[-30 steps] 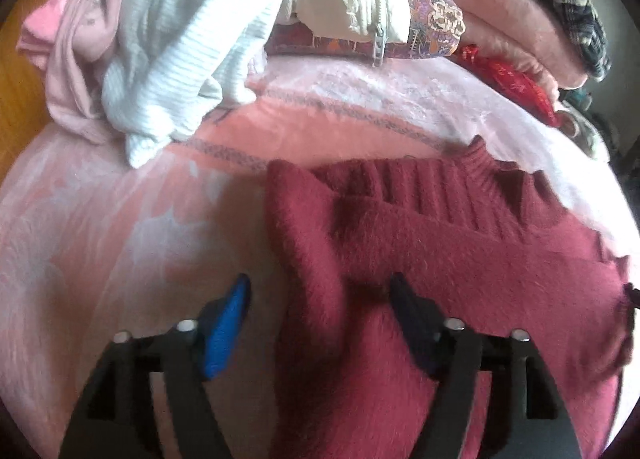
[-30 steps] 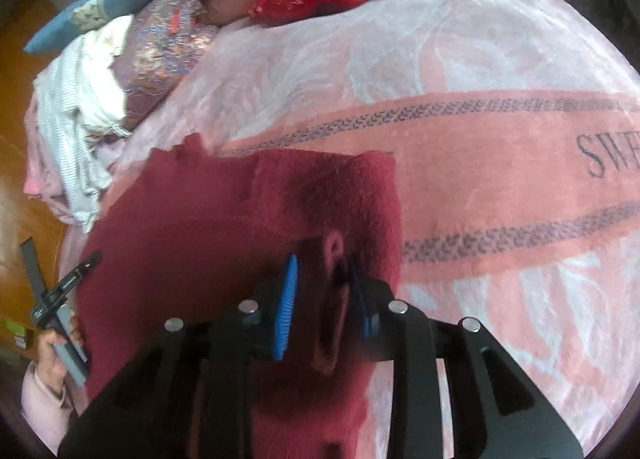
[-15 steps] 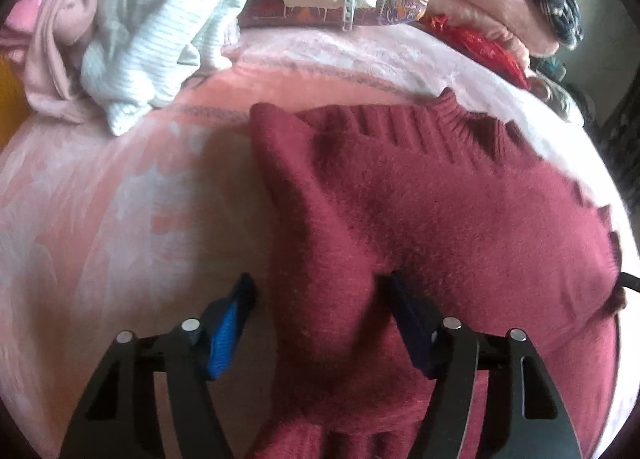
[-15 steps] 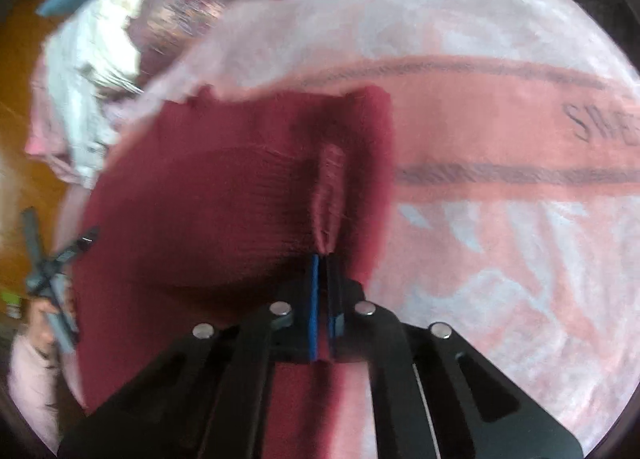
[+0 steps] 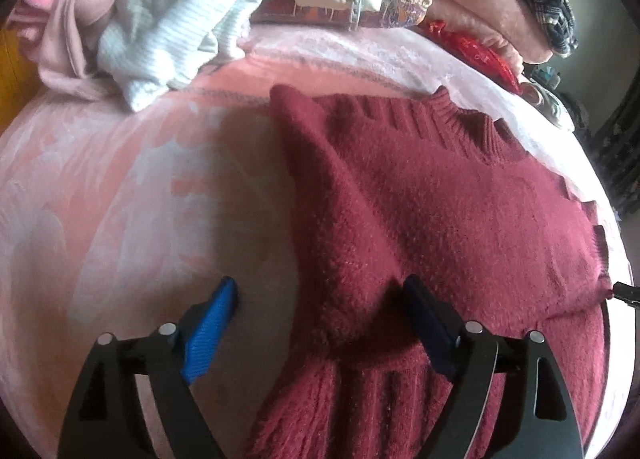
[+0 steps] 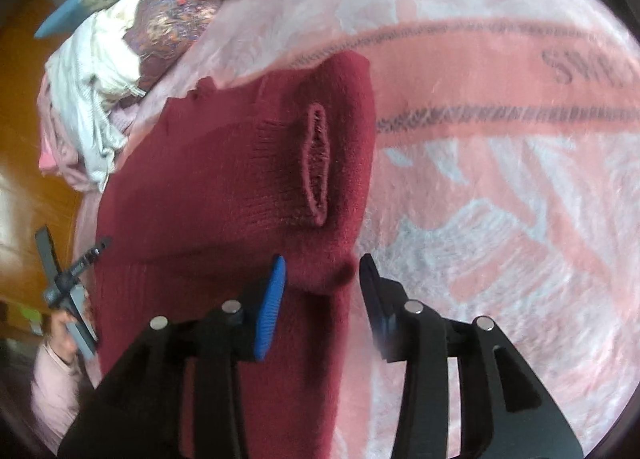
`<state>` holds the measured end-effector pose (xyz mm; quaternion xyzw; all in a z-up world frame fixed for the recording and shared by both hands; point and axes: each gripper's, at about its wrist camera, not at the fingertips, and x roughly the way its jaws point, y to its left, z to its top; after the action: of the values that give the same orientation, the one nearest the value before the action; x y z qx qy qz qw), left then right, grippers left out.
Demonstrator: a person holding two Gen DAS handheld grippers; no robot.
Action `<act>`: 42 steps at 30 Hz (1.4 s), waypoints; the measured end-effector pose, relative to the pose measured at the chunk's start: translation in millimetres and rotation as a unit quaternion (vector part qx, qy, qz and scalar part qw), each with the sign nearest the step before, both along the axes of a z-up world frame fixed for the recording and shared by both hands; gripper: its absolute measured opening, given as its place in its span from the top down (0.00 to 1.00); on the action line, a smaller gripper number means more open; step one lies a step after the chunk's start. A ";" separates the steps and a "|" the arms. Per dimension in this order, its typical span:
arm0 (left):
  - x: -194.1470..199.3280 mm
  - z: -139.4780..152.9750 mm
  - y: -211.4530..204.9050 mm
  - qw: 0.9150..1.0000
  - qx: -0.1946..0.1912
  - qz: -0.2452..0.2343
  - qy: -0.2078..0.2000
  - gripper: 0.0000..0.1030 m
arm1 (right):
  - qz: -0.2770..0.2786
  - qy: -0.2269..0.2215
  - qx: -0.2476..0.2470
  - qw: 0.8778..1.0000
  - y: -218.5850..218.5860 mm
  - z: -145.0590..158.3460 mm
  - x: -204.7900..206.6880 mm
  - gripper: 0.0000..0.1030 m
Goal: Fold small clothes
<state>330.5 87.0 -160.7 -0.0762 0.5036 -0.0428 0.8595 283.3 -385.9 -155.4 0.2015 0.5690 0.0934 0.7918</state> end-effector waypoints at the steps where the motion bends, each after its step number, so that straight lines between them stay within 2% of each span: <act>1: 1.1 -0.9 -0.7 1.000 0.001 0.003 0.000 0.17 | 0.001 0.003 0.000 1.000 0.8 -1.9 0.8 0.77; 3: 2.5 -2.6 -4.1 1.000 0.012 0.001 0.005 0.17 | -0.003 0.017 -0.041 0.999 1.5 -3.5 2.0 0.88; 4: 2.9 -3.8 -6.1 1.000 0.022 -0.005 0.004 0.17 | -0.010 0.022 -0.039 0.999 -1.1 -6.5 1.7 0.88; 6: 1.5 -9.1 -8.5 0.999 0.032 -0.010 -0.002 0.15 | -0.015 0.024 -0.046 0.999 -1.7 -15.1 0.2 0.86; 8: -0.3 -11.5 -8.2 0.999 0.032 -0.008 -0.011 0.14 | -0.001 0.012 -0.075 0.997 6.9 -15.9 -1.4 0.82; 10: -0.2 -7.7 -7.0 1.000 0.029 -0.009 -0.006 0.16 | 0.004 0.011 -0.081 0.997 11.1 -7.2 -4.6 0.79; 12: -6.1 2.2 -0.4 1.000 0.002 -0.004 0.007 0.17 | 0.002 -0.006 -0.067 0.998 8.6 14.0 -18.7 0.76; 14: -27.7 19.0 12.4 1.000 -0.028 0.003 0.012 0.16 | 0.024 -0.018 -0.066 0.997 15.3 34.4 -37.6 0.72; 15: -38.9 24.9 16.4 0.999 -0.031 0.004 0.011 0.15 | 0.034 -0.024 -0.078 0.996 19.8 45.0 -55.2 0.62; 16: -55.1 31.3 21.2 0.999 -0.031 0.004 0.010 0.11 | 0.045 -0.027 -0.087 0.995 24.1 52.0 -74.6 0.59; 19: -110.0 41.6 33.8 1.000 -0.023 -0.006 0.013 0.09 | 0.062 -0.011 -0.076 0.995 33.0 58.1 -124.6 0.59; 24: -186.0 32.4 49.9 0.999 -0.006 -0.002 0.051 0.08 | 0.074 0.030 -0.054 0.995 44.0 47.9 -197.8 0.57; 26: -206.3 27.0 55.0 0.998 -0.012 0.000 0.068 0.08 | 0.076 0.048 -0.037 0.995 48.4 43.4 -221.9 0.55; 30: -239.2 18.4 63.5 0.995 -0.026 0.001 0.098 0.08 | 0.091 0.080 -0.045 0.992 62.6 28.1 -263.8 0.51; 32: -250.3 13.3 63.6 0.994 -0.032 -0.003 0.107 0.08 | 0.092 0.103 -0.028 0.990 64.8 19.0 -281.1 0.50; 34: -259.6 8.6 61.1 0.993 -0.032 -0.009 0.117 0.08 | 0.088 0.111 -0.021 0.990 67.0 12.0 -292.9 0.50; 36: -267.0 3.7 56.2 0.992 -0.015 -0.023 0.122 0.08 | 0.085 0.123 -0.010 0.989 68.2 2.8 -302.0 0.50; 39: -275.7 -0.1 48.6 0.992 0.012 -0.045 0.116 0.07 | 0.086 0.123 -0.013 0.989 72.3 -2.1 -300.1 0.51; 42: -279.6 -1.4 45.5 0.993 0.017 -0.048 0.107 0.05 | 0.082 0.124 0.000 0.989 76.4 -5.2 -300.3 0.51</act>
<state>50.9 132.5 -162.2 -0.0414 0.5967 -0.0672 0.7986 -16.9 -309.5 -160.6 0.1639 0.6776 0.1322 0.7046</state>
